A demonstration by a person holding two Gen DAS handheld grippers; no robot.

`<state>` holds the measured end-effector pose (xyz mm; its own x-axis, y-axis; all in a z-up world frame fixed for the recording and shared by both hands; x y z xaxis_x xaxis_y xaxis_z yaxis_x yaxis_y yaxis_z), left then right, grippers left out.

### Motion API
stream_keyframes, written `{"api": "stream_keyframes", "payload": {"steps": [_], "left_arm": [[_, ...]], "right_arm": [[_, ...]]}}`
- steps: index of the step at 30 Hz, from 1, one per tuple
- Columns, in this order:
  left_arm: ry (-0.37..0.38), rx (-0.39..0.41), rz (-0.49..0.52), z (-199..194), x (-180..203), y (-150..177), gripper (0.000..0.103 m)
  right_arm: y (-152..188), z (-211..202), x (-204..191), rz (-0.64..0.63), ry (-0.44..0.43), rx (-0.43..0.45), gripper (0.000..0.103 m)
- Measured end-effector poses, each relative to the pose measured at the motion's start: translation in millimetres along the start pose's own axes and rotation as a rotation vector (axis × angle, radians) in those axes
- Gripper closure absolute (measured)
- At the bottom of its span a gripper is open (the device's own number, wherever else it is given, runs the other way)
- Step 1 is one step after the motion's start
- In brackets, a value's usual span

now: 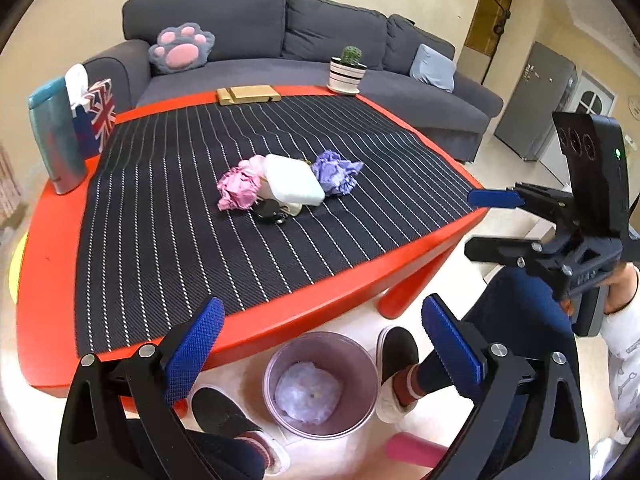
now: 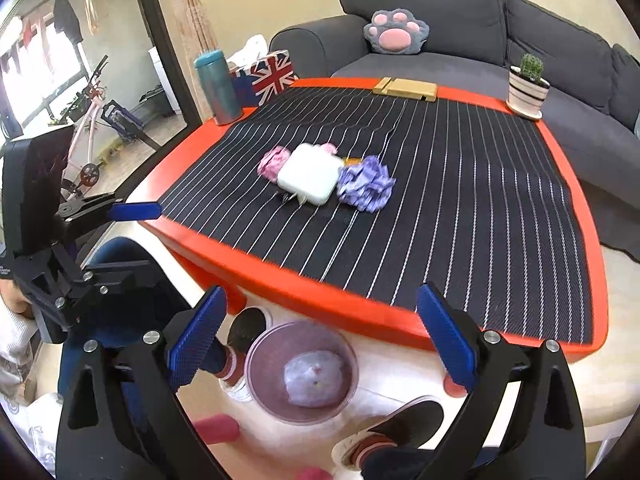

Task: Collect trash
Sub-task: 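Reach the right gripper to the crumpled purple paper and close on it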

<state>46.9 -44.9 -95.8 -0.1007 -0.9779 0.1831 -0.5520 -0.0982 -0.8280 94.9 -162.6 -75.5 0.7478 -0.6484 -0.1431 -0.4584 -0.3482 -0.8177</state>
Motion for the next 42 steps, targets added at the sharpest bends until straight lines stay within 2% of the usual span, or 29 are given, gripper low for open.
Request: {"api": "stream_keyframes", "payload": {"steps": [14,27,29,35,42], "left_arm": [[-0.015,0.021,-0.020,1.2,-11.1,-15.2,0.008],[-0.023,0.029,-0.030,0.7,-17.6,-18.3,0.008],[-0.022,0.028,-0.030,0.8,-17.9,-18.2,0.008],[-0.025,0.023,-0.034,1.0,-21.0,-15.9,0.008],[-0.026,0.012,-0.035,2.1,-24.3,-11.3,0.008]], "right_arm": [[-47.5,47.1,14.8,-0.111,-0.013,-0.024,0.009],[-39.4,104.4,23.2,-0.207,-0.081,-0.159,0.009],[-34.8,111.9,25.9,-0.220,-0.082,-0.184,0.017],[-27.8,127.2,29.3,-0.242,-0.086,-0.223,0.028],[-28.0,140.1,29.4,-0.252,-0.074,-0.235,0.035]]}}
Point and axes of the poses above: each gripper's, at about its wrist camera, not at the fingertips, and z roughly the way its jaws point, x to its right, y to its underside, the point moved 9 cm from there along z, roughly the way its jaws point, and after that the axes turned 15 degrees about x, right-handed, at the moved point
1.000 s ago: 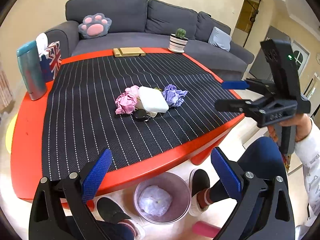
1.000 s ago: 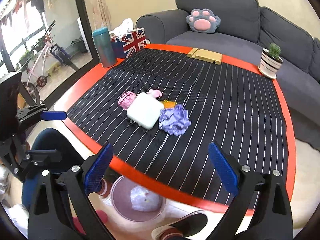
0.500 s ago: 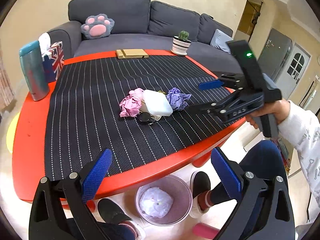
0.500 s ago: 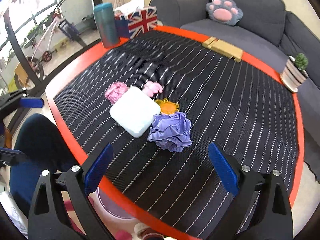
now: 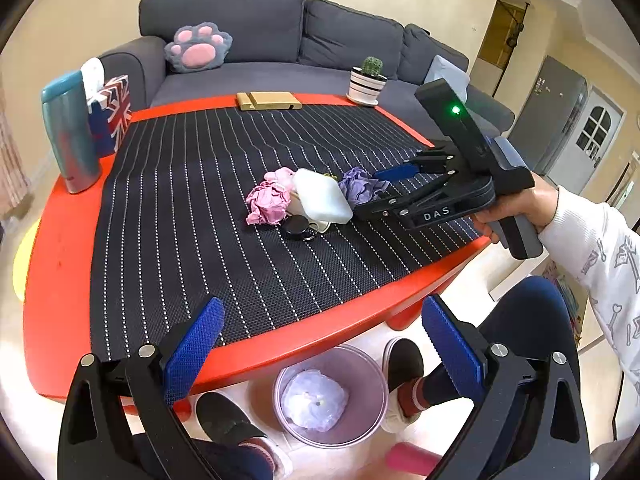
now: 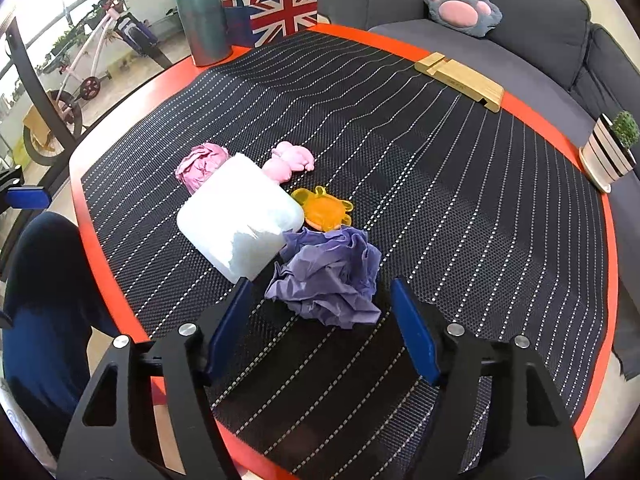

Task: Collect trash
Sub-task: 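Reach the right gripper to the crumpled purple paper and close on it, then lift the purple paper with the right gripper while the left gripper grasps the crumpled pink paper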

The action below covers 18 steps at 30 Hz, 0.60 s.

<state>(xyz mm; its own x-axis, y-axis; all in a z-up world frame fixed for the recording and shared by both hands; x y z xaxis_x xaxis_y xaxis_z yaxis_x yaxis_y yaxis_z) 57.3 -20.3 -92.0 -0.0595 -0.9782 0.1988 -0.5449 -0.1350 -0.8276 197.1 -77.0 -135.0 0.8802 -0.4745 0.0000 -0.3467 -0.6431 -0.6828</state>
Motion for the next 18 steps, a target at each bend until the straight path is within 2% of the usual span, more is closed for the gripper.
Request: {"api": "stream_keyframes", "payload": {"steps": [2,8,18], "left_arm": [[0.000,-0.002,0.002,0.1,-0.3,1.0,0.008],[0.000,0.000,0.004,1.3,-0.8,0.1,0.008],[-0.002,0.017,0.021,8.3,-2.6,-13.8,0.008]], "right_arm": [[2.3,4.7,-0.3,-0.006,0.004,-0.016,0.048],[0.5,0.6,0.9,-0.001,0.013,0.002,0.061],[-0.4,-17.6,6.9,0.029,0.046,0.054,0.068]]}}
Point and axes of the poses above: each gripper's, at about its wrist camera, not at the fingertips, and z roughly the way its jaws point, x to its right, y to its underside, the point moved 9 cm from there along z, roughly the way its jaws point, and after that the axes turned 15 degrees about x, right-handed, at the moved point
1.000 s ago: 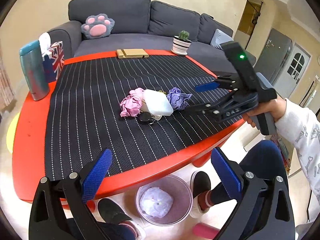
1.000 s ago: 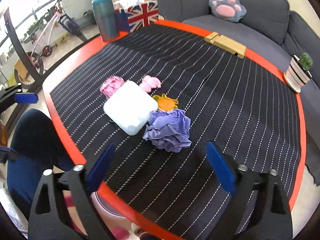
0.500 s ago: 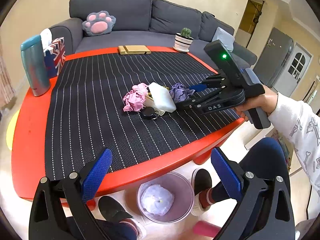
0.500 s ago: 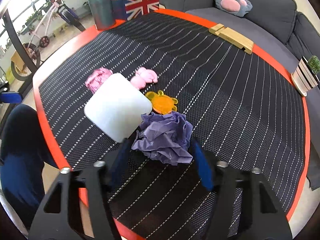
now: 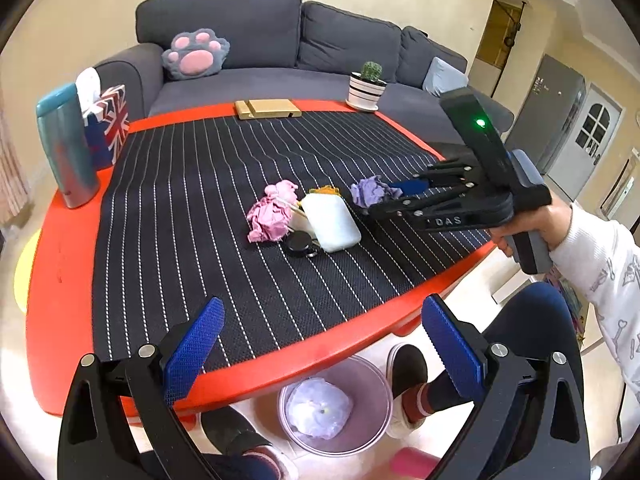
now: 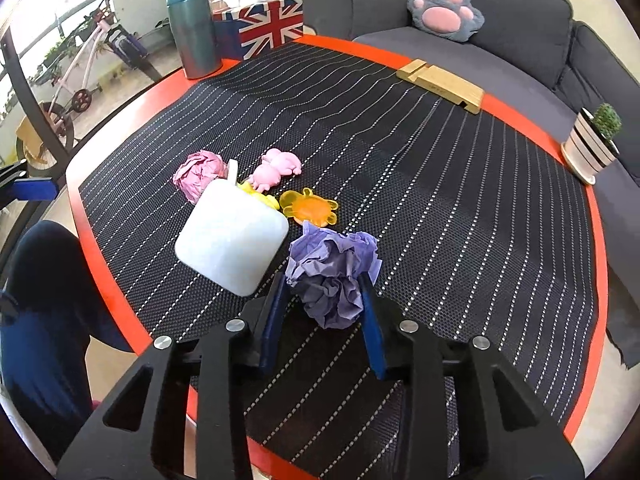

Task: Collect trash
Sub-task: 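Lift the purple paper with the right gripper while the left gripper grasps the crumpled pink paper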

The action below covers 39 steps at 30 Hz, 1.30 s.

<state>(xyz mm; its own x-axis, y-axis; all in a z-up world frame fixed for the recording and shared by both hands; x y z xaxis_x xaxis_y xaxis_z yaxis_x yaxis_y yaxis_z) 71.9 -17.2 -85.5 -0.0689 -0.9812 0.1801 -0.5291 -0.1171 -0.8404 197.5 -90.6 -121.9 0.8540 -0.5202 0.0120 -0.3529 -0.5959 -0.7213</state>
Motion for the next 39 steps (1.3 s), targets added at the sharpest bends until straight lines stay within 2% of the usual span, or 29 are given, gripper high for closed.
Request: {"api": "stream_keyframes", "payload": {"steps": [15,25,36,38,39], "left_arm": [[0.000,-0.017,0.033,25.4,-18.3,-30.7,0.008],[0.009,-0.095,0.068,62.6,-29.9,-38.1,0.008],[-0.002,-0.189,0.120,101.5,-43.1,-28.8,0.008],[-0.002,-0.203,0.128,106.3,-45.7,-26.3,0.012],[-0.002,-0.212,0.130,108.4,-46.7,-25.3,0.017]], "right_arm": [[-9.0,-38.5,-10.0,0.091,0.015,0.069,0.069],[0.3,-52.3,-8.9,0.114,0.016,0.082,0.068],[9.1,-60.1,1.7,0.131,0.027,0.091,0.068],[10.7,-60.7,3.1,0.131,0.028,0.090,0.068],[11.3,-60.9,3.7,0.133,0.029,0.090,0.068]]}}
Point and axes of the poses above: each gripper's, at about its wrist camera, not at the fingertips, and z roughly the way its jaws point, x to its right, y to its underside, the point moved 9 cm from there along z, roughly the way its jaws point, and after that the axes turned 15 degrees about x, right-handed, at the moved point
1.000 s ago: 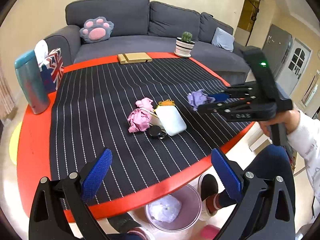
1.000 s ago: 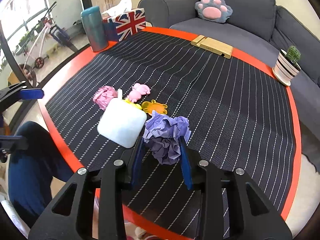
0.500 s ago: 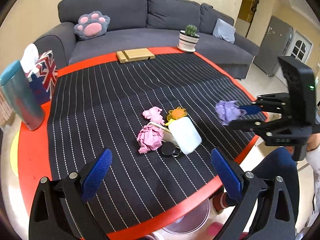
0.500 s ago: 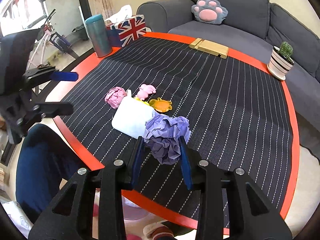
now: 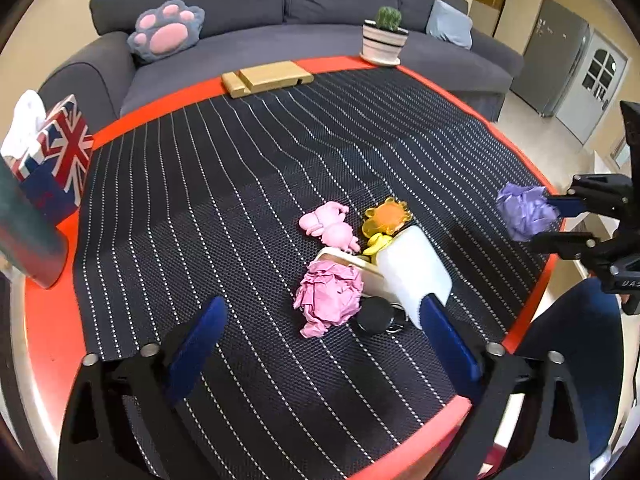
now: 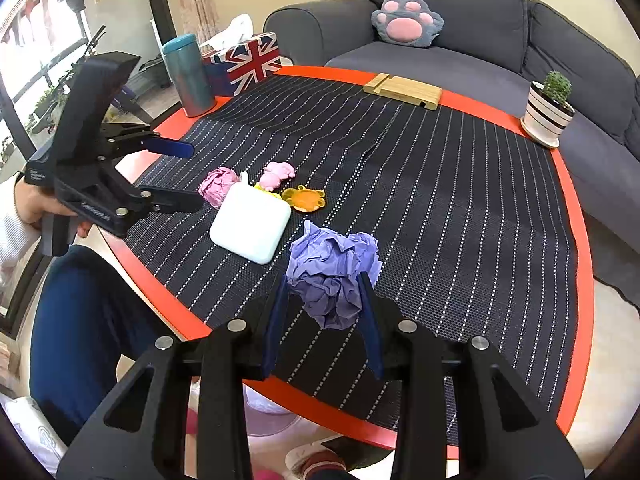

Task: Collect trash
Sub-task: 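Lift the purple paper with the right gripper while the left gripper grasps the crumpled pink paper, then carry both papers over the bin while the right gripper opens to drop the purple paper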

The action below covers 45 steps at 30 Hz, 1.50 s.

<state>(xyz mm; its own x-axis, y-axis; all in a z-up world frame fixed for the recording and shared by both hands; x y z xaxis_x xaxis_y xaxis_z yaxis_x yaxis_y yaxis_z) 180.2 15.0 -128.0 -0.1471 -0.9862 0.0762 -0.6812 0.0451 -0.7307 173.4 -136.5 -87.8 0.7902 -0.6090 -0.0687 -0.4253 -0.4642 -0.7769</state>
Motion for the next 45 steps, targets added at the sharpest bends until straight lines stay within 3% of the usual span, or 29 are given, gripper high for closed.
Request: {"api": "stream_keyframes", "payload": {"steps": [7,10,14,29,45], "left_arm": [[0.002,-0.047,-0.002,13.9,-1.9,5.7,0.037],[0.006,-0.065,-0.004,18.1,-0.8,9.5,0.056],[0.011,-0.057,-0.017,18.3,-1.4,9.9,0.071],[-0.009,0.036,0.005,-20.9,5.5,-3.7,0.072],[-0.005,0.121,0.015,-68.8,45.6,20.2,0.072]], "right_arm": [[1.3,-0.4,2.3,0.003,-0.001,0.002,0.068],[2.0,0.8,3.0,0.004,-0.002,-0.001,0.068],[1.9,1.2,3.1,0.006,-0.002,0.000,0.068],[0.3,-0.1,1.0,0.014,0.006,0.018,0.068],[10.6,-34.2,-28.5,-0.024,0.016,0.078,0.068]]}}
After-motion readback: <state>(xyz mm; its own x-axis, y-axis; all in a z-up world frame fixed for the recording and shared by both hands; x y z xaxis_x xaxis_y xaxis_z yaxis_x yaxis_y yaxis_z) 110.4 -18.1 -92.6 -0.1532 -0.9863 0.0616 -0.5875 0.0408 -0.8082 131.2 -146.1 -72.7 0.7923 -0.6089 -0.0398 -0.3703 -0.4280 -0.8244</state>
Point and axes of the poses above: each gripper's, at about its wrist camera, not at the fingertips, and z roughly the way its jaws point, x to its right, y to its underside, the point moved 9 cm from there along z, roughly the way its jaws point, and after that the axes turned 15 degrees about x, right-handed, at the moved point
